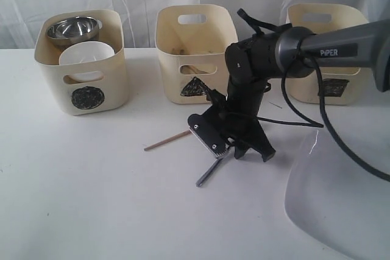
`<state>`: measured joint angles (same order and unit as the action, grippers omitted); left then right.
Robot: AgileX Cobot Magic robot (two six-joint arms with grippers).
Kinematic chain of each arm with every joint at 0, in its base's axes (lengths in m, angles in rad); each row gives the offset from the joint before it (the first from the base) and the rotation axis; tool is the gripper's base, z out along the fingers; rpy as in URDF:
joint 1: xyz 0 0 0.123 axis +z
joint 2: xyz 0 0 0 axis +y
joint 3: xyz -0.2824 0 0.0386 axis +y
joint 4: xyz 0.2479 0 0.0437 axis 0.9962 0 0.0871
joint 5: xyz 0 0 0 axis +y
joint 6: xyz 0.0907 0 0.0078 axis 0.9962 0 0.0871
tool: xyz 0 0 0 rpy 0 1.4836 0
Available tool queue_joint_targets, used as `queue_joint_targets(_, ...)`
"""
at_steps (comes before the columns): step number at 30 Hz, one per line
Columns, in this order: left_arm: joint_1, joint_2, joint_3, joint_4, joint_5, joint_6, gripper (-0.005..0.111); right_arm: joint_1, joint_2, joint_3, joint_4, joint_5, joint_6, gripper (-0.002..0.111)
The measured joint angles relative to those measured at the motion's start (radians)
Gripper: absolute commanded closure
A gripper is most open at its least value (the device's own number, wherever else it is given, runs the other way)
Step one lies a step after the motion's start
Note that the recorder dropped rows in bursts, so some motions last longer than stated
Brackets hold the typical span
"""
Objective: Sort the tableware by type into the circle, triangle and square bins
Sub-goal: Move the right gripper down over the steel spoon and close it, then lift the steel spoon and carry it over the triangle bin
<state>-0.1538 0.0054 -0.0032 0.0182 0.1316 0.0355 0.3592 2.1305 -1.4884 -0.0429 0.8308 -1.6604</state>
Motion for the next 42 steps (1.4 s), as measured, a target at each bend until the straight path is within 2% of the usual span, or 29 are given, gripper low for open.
queue_joint_targets(7, 0.000, 0.000, 0.000, 0.000, 0.000, 0.000, 0.107, 0.000, 0.011, -0.015, 0.000, 0.016, 0.019, 0.064)
queue_joint_targets(13, 0.000, 0.000, 0.000, 0.000, 0.000, 0.000, 0.107, 0.000, 0.015, -0.017, 0.000, 0.055, 0.023, 0.098)
queue_joint_targets(16, 0.000, 0.000, 0.000, 0.000, 0.000, 0.000, 0.107, 0.000, 0.016, -0.017, 0.000, 0.072, 0.039, 0.108)
queue_joint_targets(23, 0.000, 0.000, 0.000, 0.000, 0.000, 0.000, 0.107, -0.002, 0.014, -0.017, 0.043, 0.064, 0.125, 0.108)
queue_joint_targets(33, 0.000, 0.000, 0.000, 0.000, 0.000, 0.000, 0.107, 0.002, -0.168, 0.046, 0.301, 0.023, 0.176, 0.108)
queue_joint_targets(39, 0.000, 0.000, 0.000, 0.000, 0.000, 0.000, 0.107, 0.002, -0.345, 0.122, 0.469, -0.196, 0.220, 0.108)
queue_joint_targets(42, 0.000, 0.000, 0.000, 0.000, 0.000, 0.000, 0.107, 0.002, -0.405, 0.131, 0.529, -0.386, 0.371, 0.108)
